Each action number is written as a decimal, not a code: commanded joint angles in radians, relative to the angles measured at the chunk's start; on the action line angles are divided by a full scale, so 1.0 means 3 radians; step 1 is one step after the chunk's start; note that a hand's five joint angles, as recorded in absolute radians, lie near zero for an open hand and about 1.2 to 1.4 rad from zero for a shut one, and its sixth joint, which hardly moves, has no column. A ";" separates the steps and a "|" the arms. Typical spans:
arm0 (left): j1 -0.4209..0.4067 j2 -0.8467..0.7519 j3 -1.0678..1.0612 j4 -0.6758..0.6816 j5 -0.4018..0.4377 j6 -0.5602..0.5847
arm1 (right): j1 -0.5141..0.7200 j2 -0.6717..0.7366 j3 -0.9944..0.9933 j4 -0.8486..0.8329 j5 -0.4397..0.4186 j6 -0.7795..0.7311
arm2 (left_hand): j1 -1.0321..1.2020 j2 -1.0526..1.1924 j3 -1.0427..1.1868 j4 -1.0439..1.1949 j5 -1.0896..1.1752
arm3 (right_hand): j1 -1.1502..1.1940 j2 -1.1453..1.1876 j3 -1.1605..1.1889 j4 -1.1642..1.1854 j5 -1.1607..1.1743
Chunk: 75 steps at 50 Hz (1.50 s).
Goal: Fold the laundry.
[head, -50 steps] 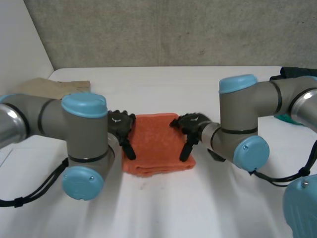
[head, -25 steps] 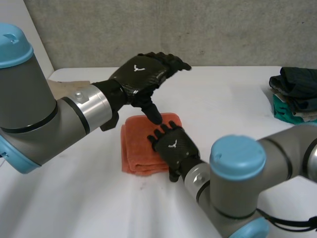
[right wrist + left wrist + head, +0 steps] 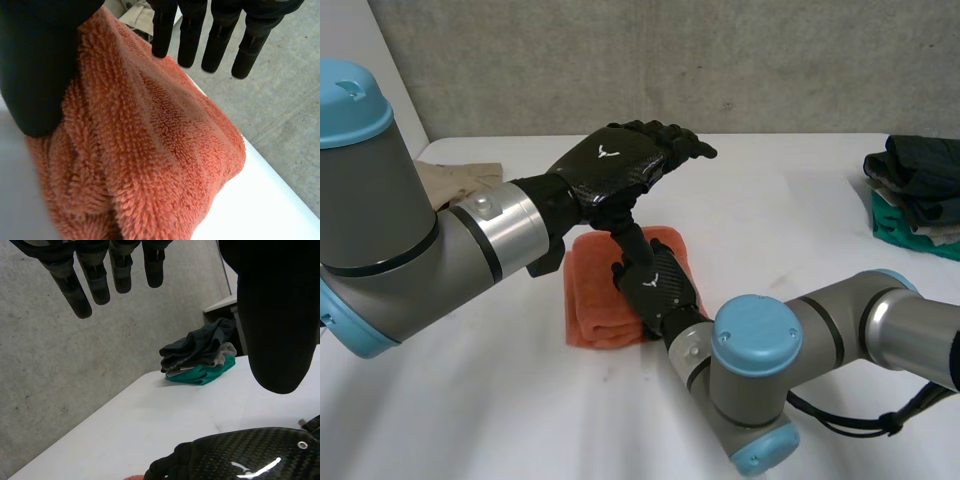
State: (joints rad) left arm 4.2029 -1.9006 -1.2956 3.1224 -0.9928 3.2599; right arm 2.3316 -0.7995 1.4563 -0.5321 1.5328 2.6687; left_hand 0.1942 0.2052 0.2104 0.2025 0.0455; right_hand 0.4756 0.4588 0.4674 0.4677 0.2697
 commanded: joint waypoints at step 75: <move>-0.0224 0.0312 0.0080 0.0401 -0.0219 -0.0538 | -0.4406 -0.1563 -0.0554 0.1470 -0.1270 0.0544 | 0.0045 0.0008 -0.0009 0.0017 -0.0041 | -0.1004 -0.0947 -0.0976 -0.0977 -0.0899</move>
State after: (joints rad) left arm 4.1569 -1.8187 -1.2499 3.2460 -1.0558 3.1014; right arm 1.1466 -1.1461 1.2728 -0.2717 1.0152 2.8375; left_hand 0.1942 0.2052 0.2104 0.2025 0.0455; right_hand 0.2493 0.2155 0.2115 0.2108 0.0424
